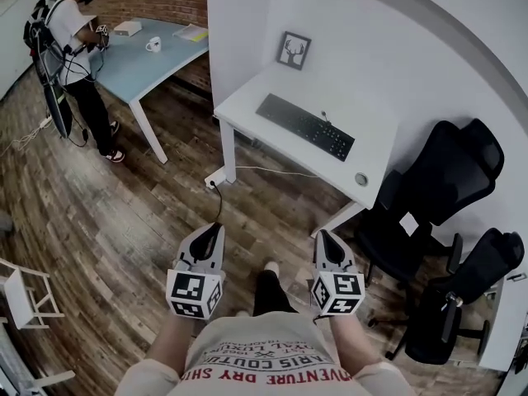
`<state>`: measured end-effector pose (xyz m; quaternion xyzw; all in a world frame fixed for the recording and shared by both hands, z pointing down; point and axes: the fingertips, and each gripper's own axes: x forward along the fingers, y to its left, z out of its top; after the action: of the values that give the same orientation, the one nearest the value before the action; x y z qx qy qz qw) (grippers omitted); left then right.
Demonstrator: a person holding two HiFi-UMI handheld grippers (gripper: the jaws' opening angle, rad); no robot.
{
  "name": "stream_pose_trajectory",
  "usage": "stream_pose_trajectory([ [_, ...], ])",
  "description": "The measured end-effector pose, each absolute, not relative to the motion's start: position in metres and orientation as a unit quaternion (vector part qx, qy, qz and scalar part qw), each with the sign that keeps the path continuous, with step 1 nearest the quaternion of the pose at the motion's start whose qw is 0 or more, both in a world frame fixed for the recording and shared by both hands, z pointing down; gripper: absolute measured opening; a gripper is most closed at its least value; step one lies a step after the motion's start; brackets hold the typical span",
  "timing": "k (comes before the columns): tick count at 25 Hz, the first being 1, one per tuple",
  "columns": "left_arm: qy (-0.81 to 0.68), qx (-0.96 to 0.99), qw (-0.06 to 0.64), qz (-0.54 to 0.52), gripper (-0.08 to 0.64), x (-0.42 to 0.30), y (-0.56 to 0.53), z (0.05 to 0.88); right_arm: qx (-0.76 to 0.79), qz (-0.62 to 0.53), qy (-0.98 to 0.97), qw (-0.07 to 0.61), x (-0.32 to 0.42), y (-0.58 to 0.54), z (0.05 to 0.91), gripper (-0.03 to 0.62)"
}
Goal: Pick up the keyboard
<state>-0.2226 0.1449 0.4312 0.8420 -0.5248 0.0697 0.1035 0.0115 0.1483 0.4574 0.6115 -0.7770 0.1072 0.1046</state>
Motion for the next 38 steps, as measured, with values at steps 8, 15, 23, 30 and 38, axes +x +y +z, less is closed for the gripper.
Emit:
stream_pose_trajectory([
  [8,-0.539,0.832,0.101,0.08,0.037,-0.194,0.046,0.432,0.603,0.108,-0.784,0.099,0.042,0.044,0.462,0.026],
  [15,-0.534,0.835,0.102,0.082,0.037,-0.141,-0.047,0.432,0.604,0.111,-0.783,0.097,0.092,-0.037,0.462,0.026],
  [23,-0.503,0.853,0.109,0.091,0.037,-0.095,-0.126,0.443,0.629,0.124,-0.76,0.1,0.134,-0.093,0.472,0.026],
  [30,-0.443,0.884,0.114,0.094,0.036,-0.07,-0.211,0.451,0.684,0.135,-0.711,0.092,0.157,-0.142,0.476,0.026],
  [38,-0.357,0.921,0.111,0.106,0.037,-0.053,-0.321,0.454,0.762,0.153,-0.625,0.072,0.173,-0.204,0.475,0.026],
])
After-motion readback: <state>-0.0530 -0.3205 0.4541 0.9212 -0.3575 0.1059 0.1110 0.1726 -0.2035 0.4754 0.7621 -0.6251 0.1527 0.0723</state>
